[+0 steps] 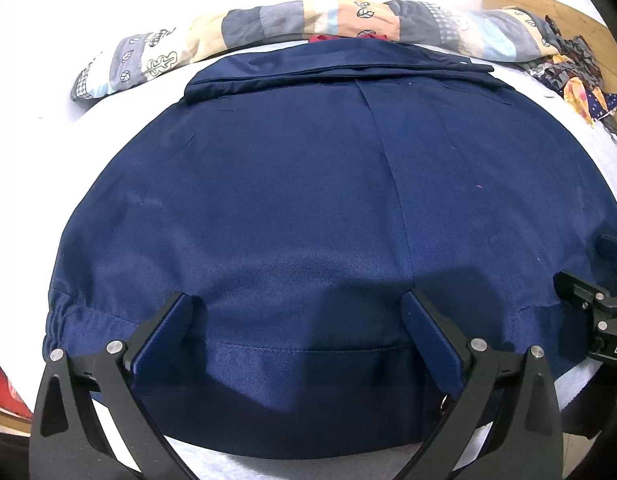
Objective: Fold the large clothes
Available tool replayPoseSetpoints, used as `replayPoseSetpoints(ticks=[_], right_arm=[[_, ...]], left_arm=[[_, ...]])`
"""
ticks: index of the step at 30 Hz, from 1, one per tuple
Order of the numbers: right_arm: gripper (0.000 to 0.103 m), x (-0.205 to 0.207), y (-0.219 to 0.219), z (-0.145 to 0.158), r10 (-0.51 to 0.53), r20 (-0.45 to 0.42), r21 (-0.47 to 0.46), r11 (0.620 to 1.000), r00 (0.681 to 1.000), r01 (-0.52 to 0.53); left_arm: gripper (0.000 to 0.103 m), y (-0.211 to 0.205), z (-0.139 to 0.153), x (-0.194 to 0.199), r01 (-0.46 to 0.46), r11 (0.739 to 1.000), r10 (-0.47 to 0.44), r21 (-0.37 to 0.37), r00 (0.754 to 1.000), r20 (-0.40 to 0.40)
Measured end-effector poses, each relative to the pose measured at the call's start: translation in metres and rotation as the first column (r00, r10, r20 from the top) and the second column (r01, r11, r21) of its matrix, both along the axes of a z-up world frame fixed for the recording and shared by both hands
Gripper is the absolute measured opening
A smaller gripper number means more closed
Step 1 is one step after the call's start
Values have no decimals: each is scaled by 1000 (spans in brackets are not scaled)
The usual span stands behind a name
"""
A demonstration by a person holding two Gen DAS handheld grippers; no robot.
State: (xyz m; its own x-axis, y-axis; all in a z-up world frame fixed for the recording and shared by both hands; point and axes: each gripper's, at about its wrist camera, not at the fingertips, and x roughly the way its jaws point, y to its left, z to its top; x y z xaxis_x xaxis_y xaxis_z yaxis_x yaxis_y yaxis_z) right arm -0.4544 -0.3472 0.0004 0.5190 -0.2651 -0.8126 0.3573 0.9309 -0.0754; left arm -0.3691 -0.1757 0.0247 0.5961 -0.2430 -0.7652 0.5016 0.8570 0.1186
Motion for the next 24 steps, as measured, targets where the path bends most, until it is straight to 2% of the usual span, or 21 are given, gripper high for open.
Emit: replayPoseSetpoints(ticks=[7, 11, 13, 14, 15, 17, 19, 21, 22, 24], right_arm=[[93, -5, -1, 1, 2, -12, 23, 1000, 1000, -2], [93, -11, -1, 2, 17, -36, 44, 999, 999, -15], [90, -14, -1, 6, 34, -53, 59, 998, 998, -31], [84, -19, -4, 12, 35, -33, 81, 996, 999, -32], [83, -25, -8, 19, 30, -5, 109, 994, 1000, -30], [83, -41, -27, 36, -24, 75, 177, 984, 997, 11], [85, -57, -49, 49, -95, 142, 239, 969, 985, 59], [86, -73, -76, 55, -192, 175, 292, 947, 966, 135], [86, -81, -94, 54, -256, 175, 333, 924, 951, 188], [85, -94, -124, 43, -371, 147, 440, 855, 917, 275]], left_arm=[[103, 3, 4, 1, 29, 1000, -28, 7, 999, -39], [103, 10, 16, 6, 60, 998, -56, 27, 989, -133], [103, 24, 30, 11, 53, 999, -54, -10, 990, -131], [103, 36, 40, 14, 29, 999, -32, -28, 994, -109], [103, 47, 48, 19, 9, 999, -14, -49, 995, -96], [103, 78, 66, 35, -44, 994, 36, -99, 996, -81], [103, 102, 71, 53, -108, 987, 96, -120, 990, -103], [103, 136, 69, 78, -206, 958, 164, -202, 965, -207], [103, 155, 60, 96, -260, 929, 169, -262, 930, -325], [100, 180, 46, 113, -351, 873, 174, -339, 873, -456]])
